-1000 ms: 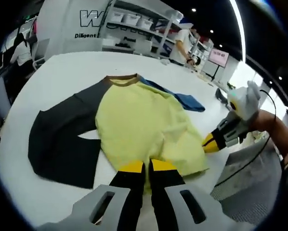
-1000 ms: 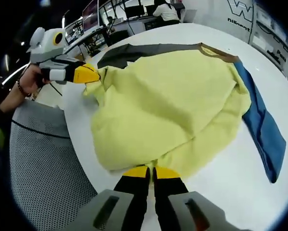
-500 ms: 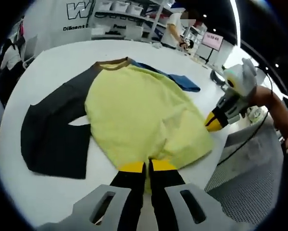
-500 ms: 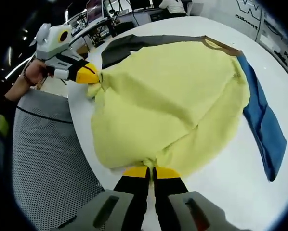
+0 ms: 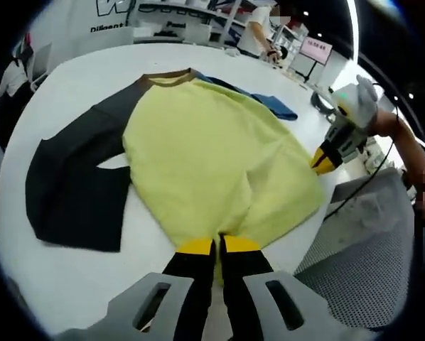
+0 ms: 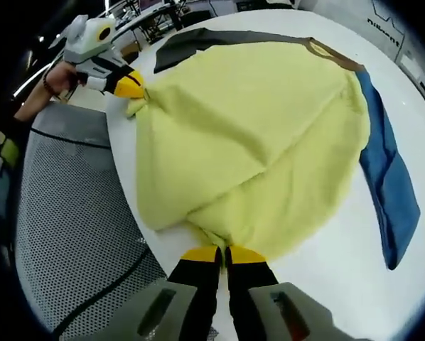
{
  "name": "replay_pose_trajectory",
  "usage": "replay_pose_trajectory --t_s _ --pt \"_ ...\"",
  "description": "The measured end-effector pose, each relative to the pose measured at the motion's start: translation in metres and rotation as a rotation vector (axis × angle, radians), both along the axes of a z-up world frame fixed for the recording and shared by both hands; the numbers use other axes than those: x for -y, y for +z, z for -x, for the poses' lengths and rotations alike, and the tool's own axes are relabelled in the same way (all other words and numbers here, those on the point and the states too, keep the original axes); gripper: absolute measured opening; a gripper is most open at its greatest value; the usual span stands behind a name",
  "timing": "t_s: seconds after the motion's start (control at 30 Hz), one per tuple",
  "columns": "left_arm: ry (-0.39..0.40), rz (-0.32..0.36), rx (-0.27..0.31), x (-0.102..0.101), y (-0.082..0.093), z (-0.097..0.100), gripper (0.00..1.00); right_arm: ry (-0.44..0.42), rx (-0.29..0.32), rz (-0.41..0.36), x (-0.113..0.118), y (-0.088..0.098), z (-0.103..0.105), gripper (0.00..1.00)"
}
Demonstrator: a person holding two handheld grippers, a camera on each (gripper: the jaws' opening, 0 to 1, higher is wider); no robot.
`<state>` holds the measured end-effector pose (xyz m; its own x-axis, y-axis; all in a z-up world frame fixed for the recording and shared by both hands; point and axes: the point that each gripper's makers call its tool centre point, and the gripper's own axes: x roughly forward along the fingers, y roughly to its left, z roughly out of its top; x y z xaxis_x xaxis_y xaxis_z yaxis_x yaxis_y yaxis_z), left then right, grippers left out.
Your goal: Fold the garment on the visible template until the final outline fits inside the template.
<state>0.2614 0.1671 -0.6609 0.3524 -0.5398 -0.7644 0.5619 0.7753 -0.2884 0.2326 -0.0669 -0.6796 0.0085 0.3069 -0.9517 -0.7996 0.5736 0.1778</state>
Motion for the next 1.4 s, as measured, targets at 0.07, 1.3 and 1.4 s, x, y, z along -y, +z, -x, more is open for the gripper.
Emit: replay_pose_trajectory --t_s 0.07,1.3,1.4 --pt "-0.002 -0.005 -0.003 -0.001 0.000 0.001 0.00 0.009 -0.008 0.012 0.004 0.000 0.001 0.00" --pt "-0.200 -0.277 -0.062 -0.042 -0.013 0.023 0.00 0.111 -0.123 0.218 0.049 -0.003 0.030 0.00" --pt "-0.206 -0.289 -0.064 -0.048 -0.014 0.025 0.00 0.112 -0.123 0.214 0.051 -0.002 0.031 0.00"
